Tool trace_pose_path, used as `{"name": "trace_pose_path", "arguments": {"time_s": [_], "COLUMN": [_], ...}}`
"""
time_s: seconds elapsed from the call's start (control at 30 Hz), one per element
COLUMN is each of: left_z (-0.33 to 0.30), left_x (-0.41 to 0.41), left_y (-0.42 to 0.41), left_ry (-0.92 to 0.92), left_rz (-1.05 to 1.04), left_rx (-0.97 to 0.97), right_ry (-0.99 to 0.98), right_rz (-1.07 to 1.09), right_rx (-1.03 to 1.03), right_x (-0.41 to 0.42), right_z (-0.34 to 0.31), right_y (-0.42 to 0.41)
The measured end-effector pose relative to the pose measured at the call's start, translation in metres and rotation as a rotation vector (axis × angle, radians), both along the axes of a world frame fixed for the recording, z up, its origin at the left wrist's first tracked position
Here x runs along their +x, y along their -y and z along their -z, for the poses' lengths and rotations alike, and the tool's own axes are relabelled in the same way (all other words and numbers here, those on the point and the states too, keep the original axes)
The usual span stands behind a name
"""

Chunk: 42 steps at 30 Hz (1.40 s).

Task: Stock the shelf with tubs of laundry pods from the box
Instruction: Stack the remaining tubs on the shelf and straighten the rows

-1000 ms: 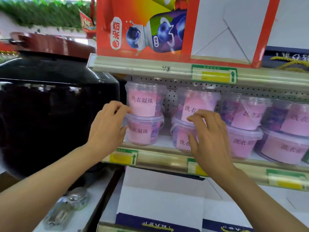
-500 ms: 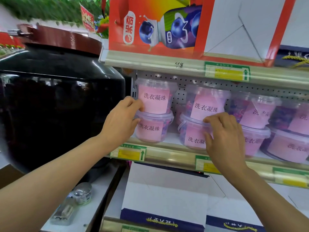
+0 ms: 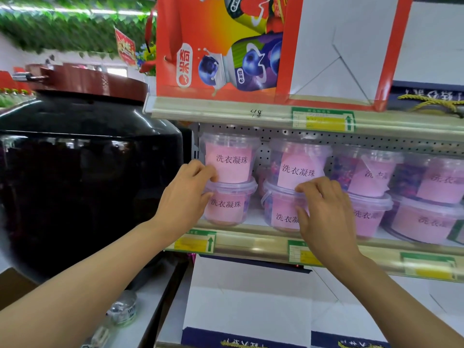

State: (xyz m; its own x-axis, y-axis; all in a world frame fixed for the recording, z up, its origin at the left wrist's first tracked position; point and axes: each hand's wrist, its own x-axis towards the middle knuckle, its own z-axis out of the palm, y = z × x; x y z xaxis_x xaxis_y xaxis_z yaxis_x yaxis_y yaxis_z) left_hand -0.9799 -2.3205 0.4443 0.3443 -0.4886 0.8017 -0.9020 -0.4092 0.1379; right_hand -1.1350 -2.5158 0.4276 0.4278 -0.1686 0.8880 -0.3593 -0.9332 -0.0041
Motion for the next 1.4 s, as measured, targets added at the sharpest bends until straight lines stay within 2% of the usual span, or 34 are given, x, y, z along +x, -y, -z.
{"name": "trace_pose_path", "arguments": {"time_s": [0.2,0.3,0.4,0.5,0.67,0.8,1.17,1.3,1.4], "left_z": [-0.004,-0.008,-0.015,-0.022,-0.026,-0.02,-0.014,-0.009,-0.005], "left_x": [-0.007,-0.005,0.004,0.012,0.012,0.012,0.012,0.004,-0.001], "left_y": [0.0,0.0,0.0,0.0,0.005,0.004,-0.005,-0.006,-0.004], "left_ry": [-0.127,-0.339,-0.613,-0.739,-0.767,-0.677,-0.619,-0.606,-0.629], "left_rz": [-0.013,0.051,0.16,0.218,0.268,0.259,0.281,0.207,0.185], "left_rx": [-0.072,-0.216,-0.326,-0.341,-0.383,-0.361,-0.217,-0.194,-0.159], "right_ry": [-0.031,-0.007,-0.009,-0.096,-0.22,-0.238,-0.275,-0.069,0.039], "right_rz": [0.002,-0.041,-0.2,-0.371,-0.495,-0.482,-0.464,-0.401,-0.245], "right_rx": [0.025,0.055,0.141,0.304,0.627,0.785,0.685,0.55,0.394], "right_x": [-0.003,-0.007,-0.008,0.0,0.036,0.056,0.056,0.026,-0.003], "right_z": [0.0,-0.002,-0.01,-0.023,-0.038,-0.04,-0.038,-0.039,-0.032], "right_y": [-0.002,-0.012,-0.032,-0.051,-0.057,-0.051,-0.055,-0.057,-0.042]}}
